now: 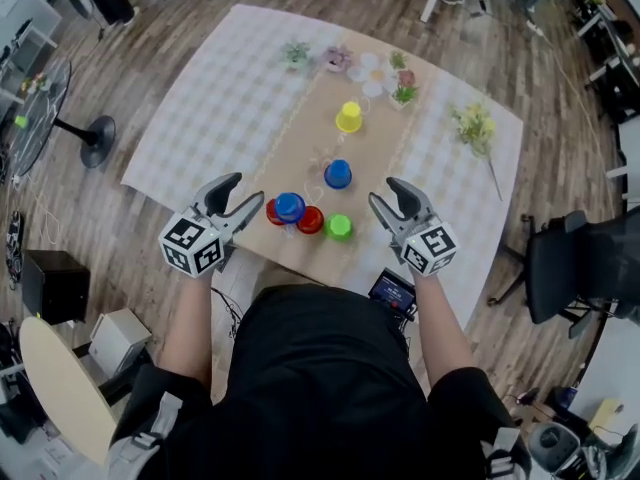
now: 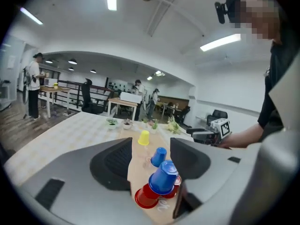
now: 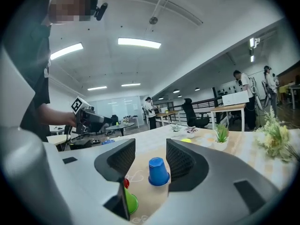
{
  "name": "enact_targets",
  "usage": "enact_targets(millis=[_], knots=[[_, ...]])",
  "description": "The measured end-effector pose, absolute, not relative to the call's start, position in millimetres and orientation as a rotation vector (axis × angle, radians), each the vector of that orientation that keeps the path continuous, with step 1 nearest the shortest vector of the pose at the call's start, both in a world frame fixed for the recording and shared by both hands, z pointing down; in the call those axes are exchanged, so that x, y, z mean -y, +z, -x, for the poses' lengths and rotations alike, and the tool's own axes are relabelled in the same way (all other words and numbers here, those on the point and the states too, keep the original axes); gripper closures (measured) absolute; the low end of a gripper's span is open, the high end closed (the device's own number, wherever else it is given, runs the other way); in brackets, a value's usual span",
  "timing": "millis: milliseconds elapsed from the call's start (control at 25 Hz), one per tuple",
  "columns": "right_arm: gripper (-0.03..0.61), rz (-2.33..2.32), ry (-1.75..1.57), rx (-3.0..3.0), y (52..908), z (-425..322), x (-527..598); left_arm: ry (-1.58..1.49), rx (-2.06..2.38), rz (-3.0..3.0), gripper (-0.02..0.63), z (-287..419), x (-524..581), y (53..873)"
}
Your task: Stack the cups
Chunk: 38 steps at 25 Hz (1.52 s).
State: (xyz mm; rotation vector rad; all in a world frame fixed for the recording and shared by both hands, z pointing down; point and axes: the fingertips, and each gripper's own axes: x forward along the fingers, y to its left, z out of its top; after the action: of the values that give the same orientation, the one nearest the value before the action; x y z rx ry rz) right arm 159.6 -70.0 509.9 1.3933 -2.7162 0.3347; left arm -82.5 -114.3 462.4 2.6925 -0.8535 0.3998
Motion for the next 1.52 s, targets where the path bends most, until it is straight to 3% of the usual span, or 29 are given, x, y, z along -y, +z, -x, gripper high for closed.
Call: enact_targets(millis=[320, 640, 920, 1160, 1520], knots=[[0.317, -1.218, 0.380, 2.645, 556.5, -120.4, 112.1, 0.059, 1.164, -2.627, 0.370, 136.3, 108.6, 468.2], [0.298, -1.130, 0.435, 2.526, 615.4, -103.8, 147.0, 0.149, 1.170, -2.620, 0.370, 140.4, 82.9, 492.8], [0.339, -1.122, 0.454, 2.460, 633.1, -101.3, 152.3, 0.235, 1.142, -2.655, 0.370, 138.4, 80.9, 499.7], [0.357, -1.170, 0.428, 2.486, 611.6, -109.0, 151.9, 0.237, 1.121, -2.672, 0.371, 134.8, 85.4, 499.1], [0.359, -1.200, 0.321, 2.653, 506.7, -99.1, 115.2, 0.178, 1.093, -2.692, 0.379, 132.7, 104.6, 486.8]])
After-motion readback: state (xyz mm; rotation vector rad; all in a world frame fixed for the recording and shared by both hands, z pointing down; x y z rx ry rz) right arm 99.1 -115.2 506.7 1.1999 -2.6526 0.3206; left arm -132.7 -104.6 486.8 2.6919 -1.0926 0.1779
